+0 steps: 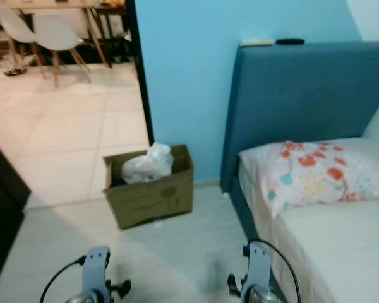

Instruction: Clean up the room

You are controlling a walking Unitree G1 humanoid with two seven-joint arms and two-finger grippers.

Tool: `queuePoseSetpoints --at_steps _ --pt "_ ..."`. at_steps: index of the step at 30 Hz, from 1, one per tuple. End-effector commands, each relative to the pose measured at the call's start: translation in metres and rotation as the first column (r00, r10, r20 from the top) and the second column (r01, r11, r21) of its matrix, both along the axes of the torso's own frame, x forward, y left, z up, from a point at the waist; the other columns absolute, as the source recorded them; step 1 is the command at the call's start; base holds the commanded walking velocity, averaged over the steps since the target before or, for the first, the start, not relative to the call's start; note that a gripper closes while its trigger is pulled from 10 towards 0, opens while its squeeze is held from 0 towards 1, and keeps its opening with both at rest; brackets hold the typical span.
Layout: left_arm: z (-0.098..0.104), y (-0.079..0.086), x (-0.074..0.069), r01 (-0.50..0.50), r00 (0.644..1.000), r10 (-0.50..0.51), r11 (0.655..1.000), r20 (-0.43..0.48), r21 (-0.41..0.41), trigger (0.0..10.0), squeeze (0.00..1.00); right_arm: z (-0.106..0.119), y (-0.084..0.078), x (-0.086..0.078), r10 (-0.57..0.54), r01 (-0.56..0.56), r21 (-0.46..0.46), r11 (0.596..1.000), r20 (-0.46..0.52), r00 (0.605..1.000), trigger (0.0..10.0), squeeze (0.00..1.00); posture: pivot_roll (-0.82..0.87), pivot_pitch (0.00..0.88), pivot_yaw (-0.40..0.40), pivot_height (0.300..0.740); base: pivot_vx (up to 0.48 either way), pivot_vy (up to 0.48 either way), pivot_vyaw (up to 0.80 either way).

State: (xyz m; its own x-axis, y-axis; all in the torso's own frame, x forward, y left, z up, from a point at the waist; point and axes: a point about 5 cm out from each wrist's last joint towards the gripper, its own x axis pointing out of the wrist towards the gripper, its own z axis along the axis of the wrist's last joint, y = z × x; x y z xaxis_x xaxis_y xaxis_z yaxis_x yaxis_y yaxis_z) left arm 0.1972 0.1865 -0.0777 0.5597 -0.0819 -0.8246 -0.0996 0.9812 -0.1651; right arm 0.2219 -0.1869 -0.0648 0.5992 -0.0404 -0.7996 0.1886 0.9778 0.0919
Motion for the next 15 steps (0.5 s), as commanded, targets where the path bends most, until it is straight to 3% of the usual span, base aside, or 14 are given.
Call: queuePoseSetpoints --at_steps 1,15 --pt "0.003 -0.0034 0.0062 0.021 1.0 -0.021 1.0 0.017 0.0 10.0 0.0 -0.004 -0.0076 -0.0083 -0.013 0.013 -0.026 1.0 -0.033 0.999 10.0 0.0 0.04 0.0 -0.023 0.728 -0.319 0.0 -0.75" --pt "0.0031 -0.0034 0.0064 0.033 0.999 -0.033 0.999 0.016 0.003 10.0 0.0 -0.0019 -0.0104 -0.0052 -0.008 0.006 -0.06 0.998 -0.032 0.999 10.0 0.0 0.04 0.0 -0.022 0.728 -0.32 0.0 -0.75"
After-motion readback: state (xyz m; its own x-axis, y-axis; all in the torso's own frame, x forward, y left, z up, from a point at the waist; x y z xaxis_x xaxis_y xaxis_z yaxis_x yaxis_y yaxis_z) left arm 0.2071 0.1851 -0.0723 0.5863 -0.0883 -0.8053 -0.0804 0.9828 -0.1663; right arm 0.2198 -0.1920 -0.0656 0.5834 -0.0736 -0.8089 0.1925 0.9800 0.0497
